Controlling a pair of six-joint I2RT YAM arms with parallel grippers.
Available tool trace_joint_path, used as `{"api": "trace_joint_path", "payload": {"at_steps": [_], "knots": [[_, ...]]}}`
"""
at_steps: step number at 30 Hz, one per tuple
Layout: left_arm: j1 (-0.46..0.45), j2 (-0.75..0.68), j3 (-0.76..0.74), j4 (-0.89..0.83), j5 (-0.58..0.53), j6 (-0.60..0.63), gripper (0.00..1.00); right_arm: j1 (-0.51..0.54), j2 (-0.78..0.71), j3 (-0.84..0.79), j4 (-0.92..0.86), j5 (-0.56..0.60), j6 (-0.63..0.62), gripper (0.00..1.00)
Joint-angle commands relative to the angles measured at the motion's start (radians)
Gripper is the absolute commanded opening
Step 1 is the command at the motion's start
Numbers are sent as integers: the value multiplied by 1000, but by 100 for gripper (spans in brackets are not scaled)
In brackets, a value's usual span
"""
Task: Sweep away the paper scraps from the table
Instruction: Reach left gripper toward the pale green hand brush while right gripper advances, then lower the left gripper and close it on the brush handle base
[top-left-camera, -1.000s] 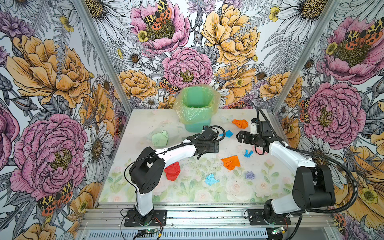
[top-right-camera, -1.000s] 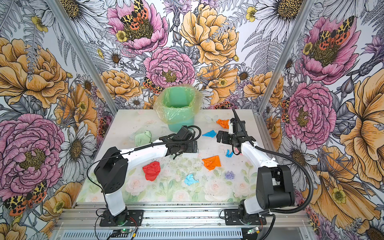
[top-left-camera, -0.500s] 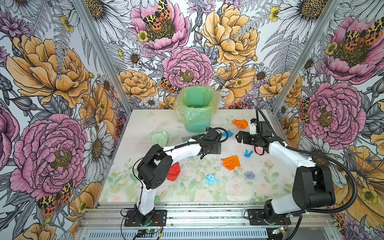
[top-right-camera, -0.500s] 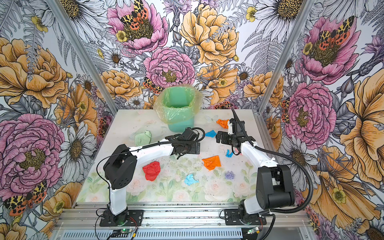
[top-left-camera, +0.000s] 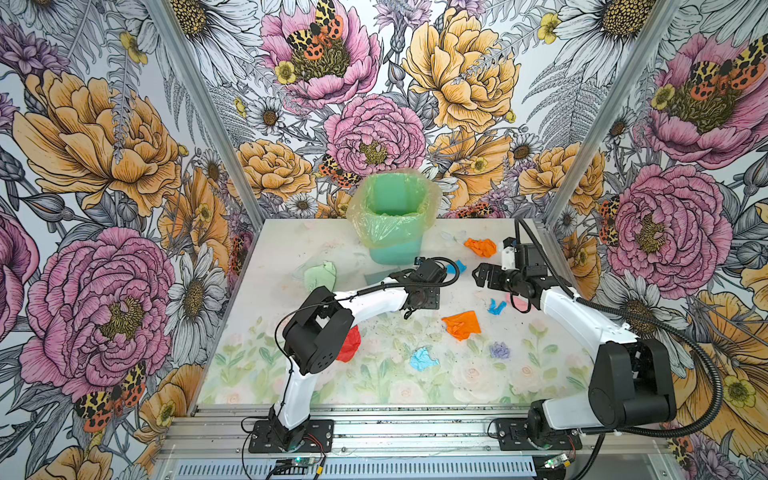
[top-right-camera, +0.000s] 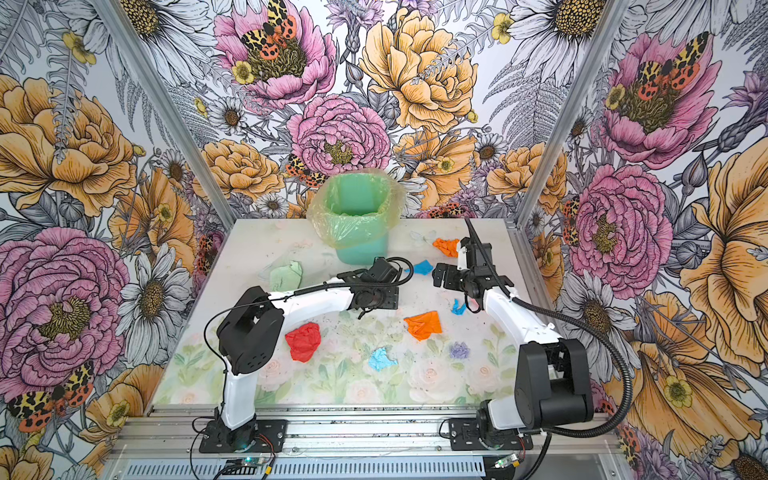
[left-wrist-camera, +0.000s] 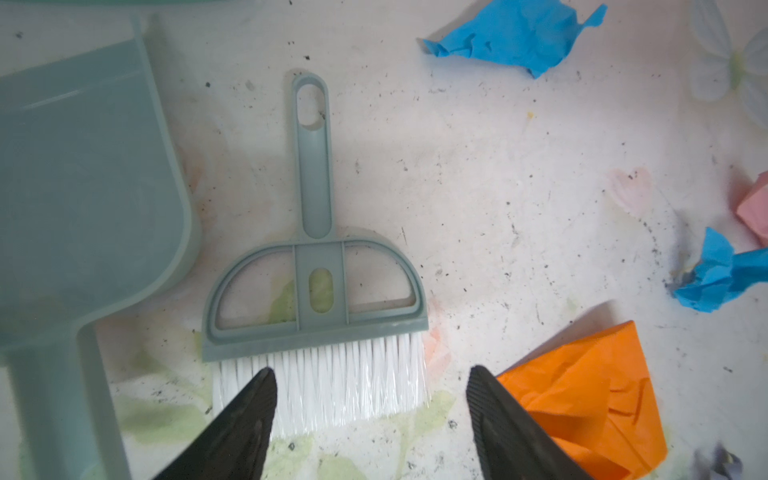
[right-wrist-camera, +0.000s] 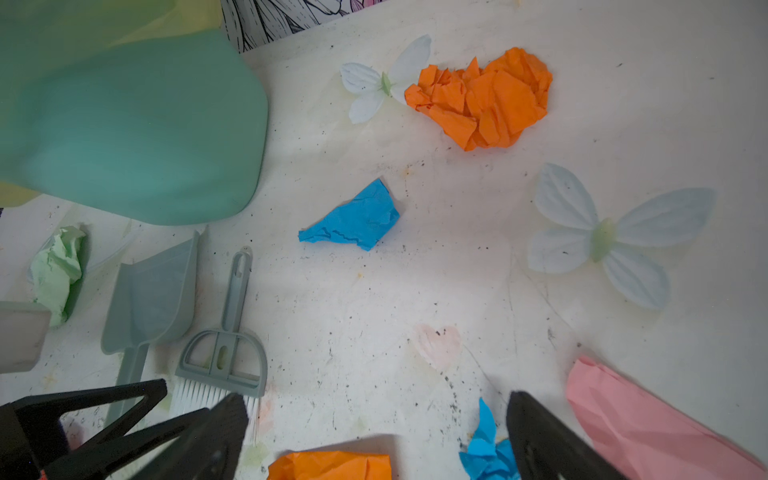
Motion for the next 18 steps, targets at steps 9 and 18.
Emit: {"api": "trace_joint_path", "payload": {"at_steps": [9,18], "knots": [[16,41,24,-4,-71,-26,66,5,-44,-21,-10,28,-5,100],[36,78,43,-7,-81,-33,64,6,-37,-17,-10,14,5,100]]}}
